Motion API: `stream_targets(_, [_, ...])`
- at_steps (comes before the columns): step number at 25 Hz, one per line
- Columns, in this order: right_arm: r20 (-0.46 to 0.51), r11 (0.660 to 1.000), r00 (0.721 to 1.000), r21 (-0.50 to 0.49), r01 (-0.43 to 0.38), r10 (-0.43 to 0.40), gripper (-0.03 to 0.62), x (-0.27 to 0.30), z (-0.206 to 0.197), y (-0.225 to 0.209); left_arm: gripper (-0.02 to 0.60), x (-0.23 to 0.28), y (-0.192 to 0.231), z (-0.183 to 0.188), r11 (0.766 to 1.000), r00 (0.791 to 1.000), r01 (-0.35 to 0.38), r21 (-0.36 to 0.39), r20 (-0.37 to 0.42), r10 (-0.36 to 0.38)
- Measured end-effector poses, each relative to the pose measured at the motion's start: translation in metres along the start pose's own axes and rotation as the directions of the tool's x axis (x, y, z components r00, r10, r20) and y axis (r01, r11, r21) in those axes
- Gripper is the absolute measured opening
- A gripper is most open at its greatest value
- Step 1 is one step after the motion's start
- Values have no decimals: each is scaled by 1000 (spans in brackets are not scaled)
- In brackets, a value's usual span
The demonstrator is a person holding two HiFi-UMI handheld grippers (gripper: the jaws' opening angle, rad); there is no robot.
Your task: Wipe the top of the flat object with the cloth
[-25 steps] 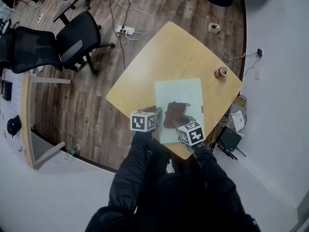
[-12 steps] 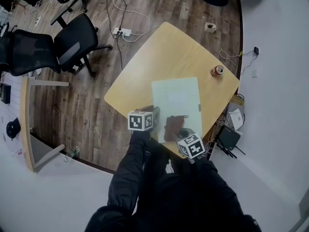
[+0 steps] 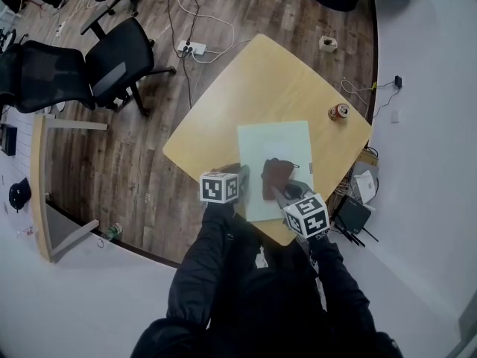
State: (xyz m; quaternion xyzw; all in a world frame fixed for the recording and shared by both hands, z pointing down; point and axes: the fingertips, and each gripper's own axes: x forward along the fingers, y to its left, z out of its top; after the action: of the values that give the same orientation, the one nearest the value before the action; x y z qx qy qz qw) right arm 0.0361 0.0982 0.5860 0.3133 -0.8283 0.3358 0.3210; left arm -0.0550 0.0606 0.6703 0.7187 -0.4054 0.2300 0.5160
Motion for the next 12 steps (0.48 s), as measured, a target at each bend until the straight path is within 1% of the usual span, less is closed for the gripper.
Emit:
stream_targets(4, [36, 999, 998, -9, 44, -44, 69, 13, 42, -33, 121, 0, -1, -1, 1000, 1000, 5, -9, 2, -5])
stream_targets(7, [42, 997, 996, 9, 75, -75, 69, 28, 65, -54, 121, -1, 1, 1, 1000, 1000, 8, -13, -2, -8])
stream_targets(9, [35, 996, 995, 14, 91, -91, 69, 38, 72, -66, 121, -1, 1, 2, 1000, 1000, 12, -10, -4, -12])
stream_targets(12, [5, 995, 995, 13, 102, -102, 69, 54, 74, -80, 121, 0, 1, 1, 1000, 1000, 14, -11, -6, -14])
